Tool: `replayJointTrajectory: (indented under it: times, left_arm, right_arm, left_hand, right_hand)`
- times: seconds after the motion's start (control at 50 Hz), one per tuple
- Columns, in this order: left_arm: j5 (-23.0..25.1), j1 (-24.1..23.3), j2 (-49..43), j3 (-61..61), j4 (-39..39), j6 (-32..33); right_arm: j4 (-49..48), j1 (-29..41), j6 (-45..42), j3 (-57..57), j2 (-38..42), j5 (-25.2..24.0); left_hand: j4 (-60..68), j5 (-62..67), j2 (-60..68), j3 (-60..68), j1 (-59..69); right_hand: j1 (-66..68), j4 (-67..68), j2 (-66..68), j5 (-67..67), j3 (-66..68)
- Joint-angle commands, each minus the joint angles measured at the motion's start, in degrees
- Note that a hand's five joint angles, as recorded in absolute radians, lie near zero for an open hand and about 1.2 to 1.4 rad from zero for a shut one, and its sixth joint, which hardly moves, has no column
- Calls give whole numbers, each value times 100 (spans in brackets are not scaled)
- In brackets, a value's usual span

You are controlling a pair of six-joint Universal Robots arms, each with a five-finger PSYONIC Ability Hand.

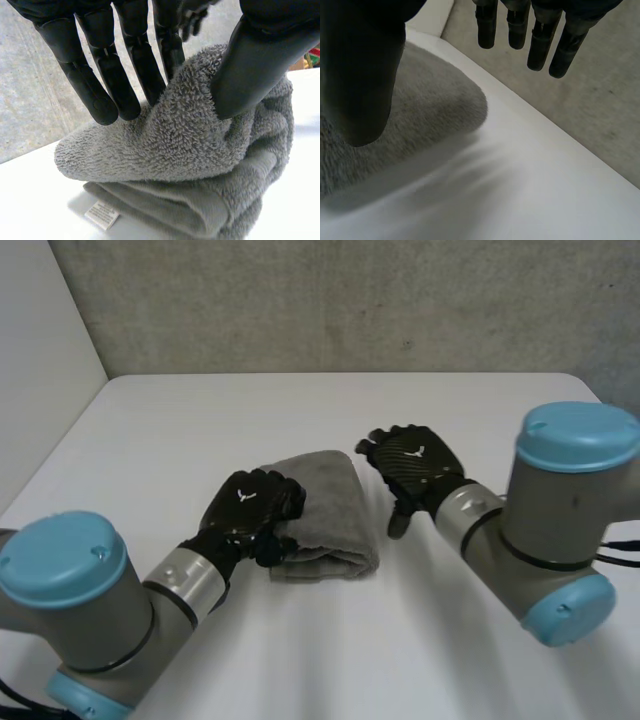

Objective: Fold the towel.

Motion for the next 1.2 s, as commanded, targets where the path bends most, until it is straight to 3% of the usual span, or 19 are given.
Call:
replayJointTrajectory:
  times: [0.02,0.24,0.26,0.28,0.3,0.32,0.48,0.66,0.74,0.78,0.94,1.2]
  left_arm:
    - [-8,44,-222,-325,384,932]
    - [9,343,-346,-457,517,1286]
    - [27,317,-329,-475,517,1295]
    - [53,317,-250,-475,508,1286]
    - [53,317,-249,-475,508,1286]
    - [45,317,-75,-458,490,1286]
    - [53,510,656,-334,464,1005]
    - [45,633,955,288,446,40]
    - [36,669,744,589,341,-358]
    - [36,599,193,964,140,-603]
    - [-52,379,-1117,1800,-896,-630]
    - [-386,352,-1410,1837,-1355,-604]
  right_arm:
    - [289,246,472,-583,512,17]
    - [1054,247,640,-1498,1093,-9]
    - [1116,229,657,-1559,1102,-18]
    - [1116,229,657,-1560,1102,-18]
    - [1160,211,692,-1612,1110,-27]
    - [1178,203,745,-1674,1110,-44]
    - [1186,159,1131,-2016,1110,-545]
    - [1362,132,1466,-2421,1295,-616]
    - [1389,123,1492,-2649,1532,-537]
    - [1415,123,1536,-2729,1629,-501]
    - [1811,123,1782,-3019,1981,-413]
    - [2109,79,1659,-2992,2209,-422]
  left_hand:
    - [227,361,239,118,553]
    - [227,361,239,118,553]
    - [-303,-170,-292,-413,22]
    - [-2790,-2656,-2778,-2900,-2464]
    - [-2815,-2681,-2803,-2925,-2489]
    - [-4830,-4697,-4819,-4940,-4505]
    - [-5372,-5238,-5360,-5482,-5046]
    - [-5490,-5356,-5478,-5600,-5164]
    - [-5439,-5306,-5428,-5549,-5114]
    - [-5389,-5255,-5377,-5499,-5063]
    - [-5372,-5238,-5360,-5482,-5046]
    - [-5489,-5356,-5478,-5599,-5164]
  right_hand:
    - [-359,-439,-385,-346,-394]
    - [-359,-439,-385,-346,-394]
    - [-359,-439,-385,-346,-394]
    - [-359,-439,-385,-346,-394]
    - [-359,-439,-385,-346,-394]
    - [-359,-439,-385,-346,-394]
    - [-359,-439,-385,-346,-394]
    - [-359,-439,-385,-346,-394]
    - [-359,-439,-385,-346,-394]
    - [-359,-439,-385,-346,-394]
    - [-359,-439,-385,-346,-394]
    - [-359,-439,-385,-346,-394]
